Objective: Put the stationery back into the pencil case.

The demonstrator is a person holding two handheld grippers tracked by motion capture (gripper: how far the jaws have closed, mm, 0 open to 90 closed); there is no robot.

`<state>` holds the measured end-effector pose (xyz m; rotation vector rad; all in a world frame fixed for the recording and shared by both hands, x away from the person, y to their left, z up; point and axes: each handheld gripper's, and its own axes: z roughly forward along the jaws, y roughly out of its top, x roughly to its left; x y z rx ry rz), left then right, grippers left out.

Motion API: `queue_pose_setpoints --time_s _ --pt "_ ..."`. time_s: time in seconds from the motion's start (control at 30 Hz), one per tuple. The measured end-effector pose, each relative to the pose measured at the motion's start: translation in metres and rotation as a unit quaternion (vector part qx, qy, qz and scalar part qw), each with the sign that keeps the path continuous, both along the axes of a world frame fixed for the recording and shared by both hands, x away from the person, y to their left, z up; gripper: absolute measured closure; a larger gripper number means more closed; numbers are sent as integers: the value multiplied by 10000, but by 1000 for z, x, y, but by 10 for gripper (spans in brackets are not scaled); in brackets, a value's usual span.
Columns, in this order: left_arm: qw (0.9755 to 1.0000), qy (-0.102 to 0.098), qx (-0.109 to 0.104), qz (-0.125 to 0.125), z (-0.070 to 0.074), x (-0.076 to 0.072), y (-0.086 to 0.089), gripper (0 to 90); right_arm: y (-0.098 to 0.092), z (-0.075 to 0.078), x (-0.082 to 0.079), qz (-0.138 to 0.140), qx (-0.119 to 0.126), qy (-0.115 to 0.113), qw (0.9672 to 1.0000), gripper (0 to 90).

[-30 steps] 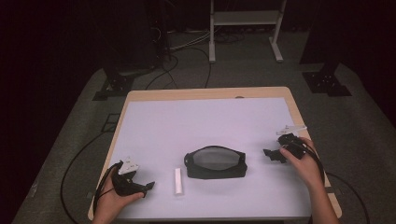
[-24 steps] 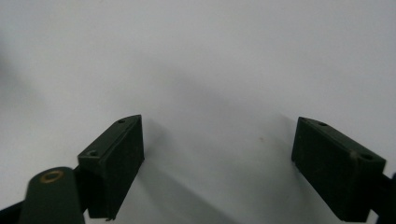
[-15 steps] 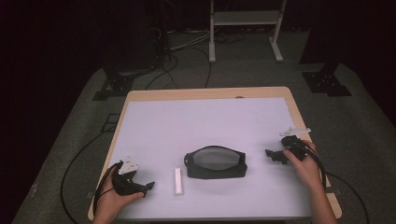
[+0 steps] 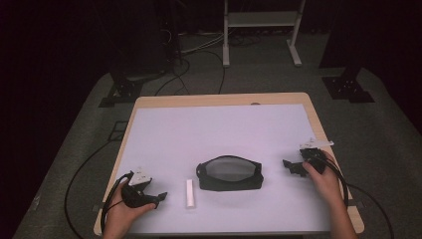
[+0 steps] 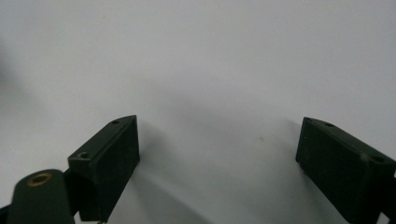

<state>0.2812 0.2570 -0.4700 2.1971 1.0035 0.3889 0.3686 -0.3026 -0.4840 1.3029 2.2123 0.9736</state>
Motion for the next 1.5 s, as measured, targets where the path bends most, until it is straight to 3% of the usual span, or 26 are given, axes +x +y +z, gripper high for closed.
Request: queue_pose_setpoints --time_s 0.43,0.87,1.5 --pt "9997 141 -171 -128 17 -6 -18 317 0 0 0 -2 6 -1 10000 122" --pt "9996 190 -146 -172 29 -10 -41 281 0 0 0 -2 10 2 10000 122" --pt "9993 291 -27 -220 27 -8 -79 220 0 0 0 -4 17 12 10000 122"
